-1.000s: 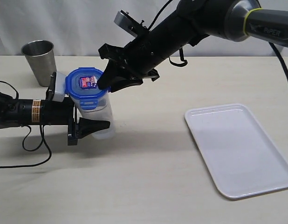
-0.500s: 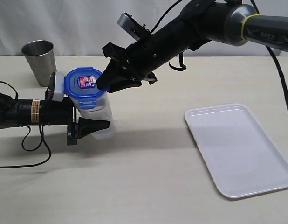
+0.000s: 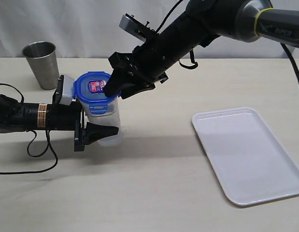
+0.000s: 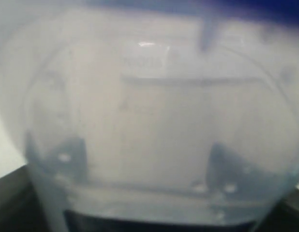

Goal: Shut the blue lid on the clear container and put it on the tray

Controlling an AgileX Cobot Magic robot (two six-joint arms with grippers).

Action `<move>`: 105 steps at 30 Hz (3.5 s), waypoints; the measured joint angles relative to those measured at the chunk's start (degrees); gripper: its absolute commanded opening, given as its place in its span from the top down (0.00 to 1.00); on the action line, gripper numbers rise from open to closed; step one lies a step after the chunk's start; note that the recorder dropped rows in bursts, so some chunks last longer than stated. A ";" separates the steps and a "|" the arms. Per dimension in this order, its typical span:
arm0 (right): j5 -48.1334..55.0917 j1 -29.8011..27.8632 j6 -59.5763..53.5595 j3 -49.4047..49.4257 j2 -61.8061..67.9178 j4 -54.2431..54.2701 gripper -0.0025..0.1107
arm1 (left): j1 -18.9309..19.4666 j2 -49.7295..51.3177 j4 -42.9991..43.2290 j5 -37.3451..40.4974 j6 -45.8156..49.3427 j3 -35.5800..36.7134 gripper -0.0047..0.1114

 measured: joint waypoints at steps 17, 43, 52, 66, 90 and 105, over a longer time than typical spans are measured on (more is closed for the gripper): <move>0.56 1.20 2.03 -3.31 -3.29 -10.89 0.41 | -0.68 0.00 0.72 0.92 -4.06 -0.14 0.96; -6.55 18.45 -13.90 -0.82 -11.41 -47.02 0.57 | -0.68 0.00 0.59 1.02 -4.17 -0.14 0.96; -12.18 18.65 -13.91 3.31 -11.41 -48.99 0.57 | -0.68 0.00 0.59 1.02 -4.17 -0.14 0.96; -13.78 18.65 -17.97 4.33 -9.77 -45.39 0.57 | -0.68 0.00 0.59 1.02 -4.17 -0.14 0.96; -15.68 24.12 -19.47 2.57 -5.36 -58.67 0.70 | -0.25 0.00 -1.34 2.46 -4.48 -0.68 0.96; -15.91 24.41 -19.47 2.57 -5.31 -58.38 0.70 | -0.09 0.00 -0.49 2.46 -4.48 -0.81 0.96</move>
